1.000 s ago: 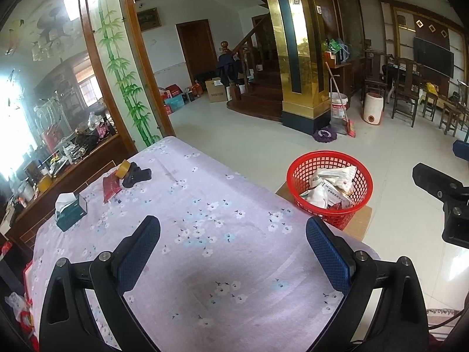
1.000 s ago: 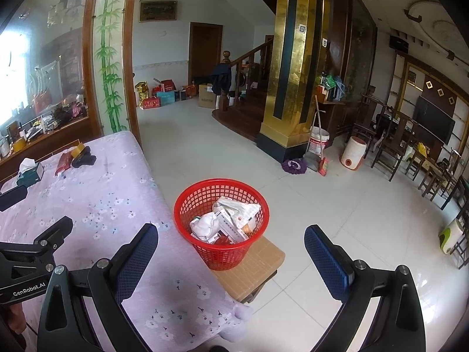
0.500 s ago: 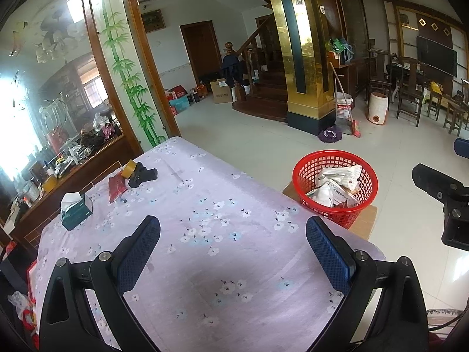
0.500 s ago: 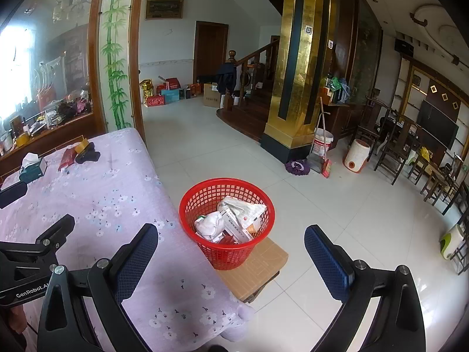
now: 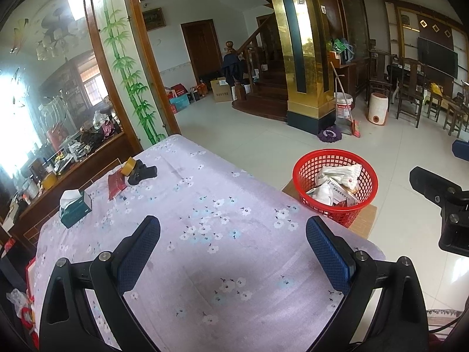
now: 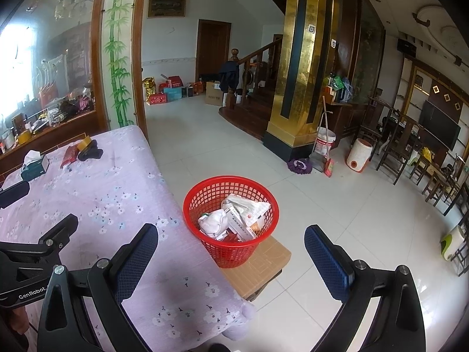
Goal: Collect trash
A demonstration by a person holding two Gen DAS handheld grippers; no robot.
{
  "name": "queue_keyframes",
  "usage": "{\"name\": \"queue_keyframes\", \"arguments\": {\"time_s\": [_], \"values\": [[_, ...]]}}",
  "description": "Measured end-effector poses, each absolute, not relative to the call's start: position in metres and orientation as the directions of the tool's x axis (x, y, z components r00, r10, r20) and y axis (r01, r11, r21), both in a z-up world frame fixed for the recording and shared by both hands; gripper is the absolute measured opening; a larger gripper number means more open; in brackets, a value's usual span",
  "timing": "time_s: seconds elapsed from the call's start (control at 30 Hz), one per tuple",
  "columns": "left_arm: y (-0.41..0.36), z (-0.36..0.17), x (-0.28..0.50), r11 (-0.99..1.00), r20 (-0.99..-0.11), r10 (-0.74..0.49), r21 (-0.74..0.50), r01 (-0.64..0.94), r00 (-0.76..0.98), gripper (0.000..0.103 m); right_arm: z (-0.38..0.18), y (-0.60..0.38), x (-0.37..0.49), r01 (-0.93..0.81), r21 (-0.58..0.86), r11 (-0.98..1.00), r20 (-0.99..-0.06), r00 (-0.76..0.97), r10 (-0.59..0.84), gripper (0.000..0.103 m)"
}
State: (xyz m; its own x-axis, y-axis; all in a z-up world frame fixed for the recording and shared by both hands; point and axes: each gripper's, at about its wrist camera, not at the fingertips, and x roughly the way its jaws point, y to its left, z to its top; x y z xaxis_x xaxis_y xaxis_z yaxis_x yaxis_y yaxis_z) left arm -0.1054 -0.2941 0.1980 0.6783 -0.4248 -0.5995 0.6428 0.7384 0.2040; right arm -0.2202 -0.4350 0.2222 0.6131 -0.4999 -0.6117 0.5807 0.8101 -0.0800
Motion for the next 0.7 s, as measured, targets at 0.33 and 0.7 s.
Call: {"name": "queue_keyframes", "arguments": {"time_s": [0.33, 0.7], "values": [[-0.2924, 0.1971, -0.1043, 0.740, -0.600, -0.425, 0.201, 0.642, 0.678, 0.099, 0.2204, -0.4343, -0.2193, 0.578, -0.083, 0.812, -0.614, 0.612, -0.498, 0.102], [-0.2906, 0.1963, -0.1031, 0.741, -0.600, -0.423, 0.201, 0.640, 0.679, 0.099, 0.2154, -0.4365, -0.2120, 0.566, -0.085, 0.820, -0.620, 0.615, -0.488, 0.102]]}}
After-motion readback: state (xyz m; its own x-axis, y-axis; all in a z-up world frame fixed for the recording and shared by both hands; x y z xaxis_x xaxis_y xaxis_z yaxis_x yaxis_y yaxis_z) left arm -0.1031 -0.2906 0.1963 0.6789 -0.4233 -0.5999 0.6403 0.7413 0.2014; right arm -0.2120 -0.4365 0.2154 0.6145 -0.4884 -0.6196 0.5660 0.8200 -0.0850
